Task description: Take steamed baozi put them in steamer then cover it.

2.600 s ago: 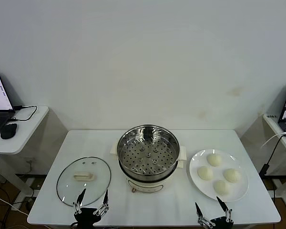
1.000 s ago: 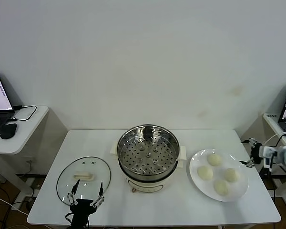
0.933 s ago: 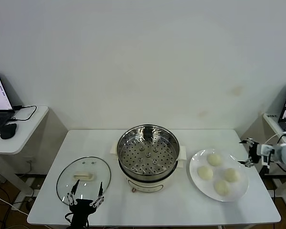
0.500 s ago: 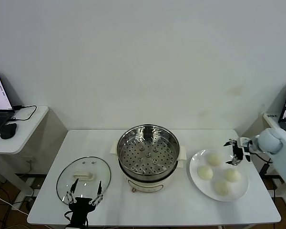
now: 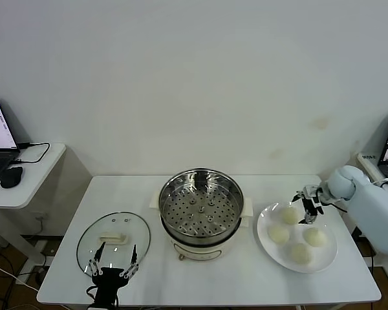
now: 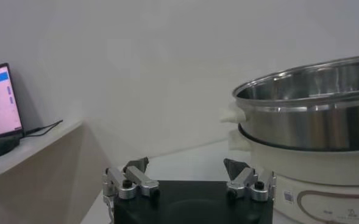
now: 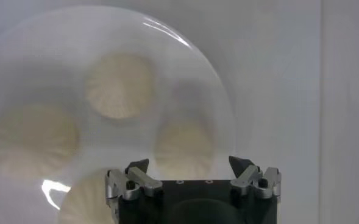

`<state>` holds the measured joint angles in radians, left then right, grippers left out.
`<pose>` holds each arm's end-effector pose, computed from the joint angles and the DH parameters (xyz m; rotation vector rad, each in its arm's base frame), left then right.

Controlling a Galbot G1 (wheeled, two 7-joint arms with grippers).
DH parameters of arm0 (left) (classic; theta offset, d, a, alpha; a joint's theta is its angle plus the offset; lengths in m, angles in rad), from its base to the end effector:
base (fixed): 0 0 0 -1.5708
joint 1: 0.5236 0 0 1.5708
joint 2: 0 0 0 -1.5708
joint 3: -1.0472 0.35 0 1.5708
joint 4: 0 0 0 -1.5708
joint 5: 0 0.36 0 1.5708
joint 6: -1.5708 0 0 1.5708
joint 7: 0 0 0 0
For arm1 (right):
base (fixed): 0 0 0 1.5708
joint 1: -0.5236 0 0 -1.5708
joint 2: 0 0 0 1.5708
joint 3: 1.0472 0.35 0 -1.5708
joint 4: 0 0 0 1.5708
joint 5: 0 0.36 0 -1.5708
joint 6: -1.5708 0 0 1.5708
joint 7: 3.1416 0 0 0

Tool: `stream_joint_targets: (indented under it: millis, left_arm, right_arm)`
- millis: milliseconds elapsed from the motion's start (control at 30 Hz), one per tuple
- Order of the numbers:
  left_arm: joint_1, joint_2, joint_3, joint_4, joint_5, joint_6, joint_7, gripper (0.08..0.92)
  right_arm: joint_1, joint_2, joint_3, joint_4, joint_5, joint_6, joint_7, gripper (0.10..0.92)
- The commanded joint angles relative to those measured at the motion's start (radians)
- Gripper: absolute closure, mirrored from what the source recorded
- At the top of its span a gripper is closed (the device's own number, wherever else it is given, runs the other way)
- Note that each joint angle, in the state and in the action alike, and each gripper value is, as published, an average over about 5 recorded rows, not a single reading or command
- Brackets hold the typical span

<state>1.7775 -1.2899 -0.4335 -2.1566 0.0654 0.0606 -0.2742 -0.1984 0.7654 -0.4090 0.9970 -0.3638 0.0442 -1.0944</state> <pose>0.1208 0.0159 -0.3129 0.0458 -2.9424 -0.3942 0.5340 -0.2251 -0.2303 1.2085 -1.4450 1.4367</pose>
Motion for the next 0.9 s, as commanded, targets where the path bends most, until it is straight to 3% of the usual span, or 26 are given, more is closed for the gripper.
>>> stream_joint_targets:
  millis: [33, 267, 900]
  left_arm:
    - [-0.001, 0.001, 0.0, 0.003, -0.001, 0.0, 0.0, 0.177]
    - [-0.008, -0.001, 0.002, 0.009, -0.004, 0.0, 0.0, 0.177]
    - [-0.021, 0.004, 0.002, 0.015, -0.017, 0.0, 0.001, 0.177]
  right_arm:
    - [0.029, 0.035, -0.041, -0.048, -0.028, 0.009, -0.004, 0.203]
    - [0.023, 0.06, -0.037, -0.077, -0.047, 0.005, 0.006, 0.207]
    - [0.012, 0.073, -0.032, -0.083, -0.04, -0.007, 0.04, 0.37]
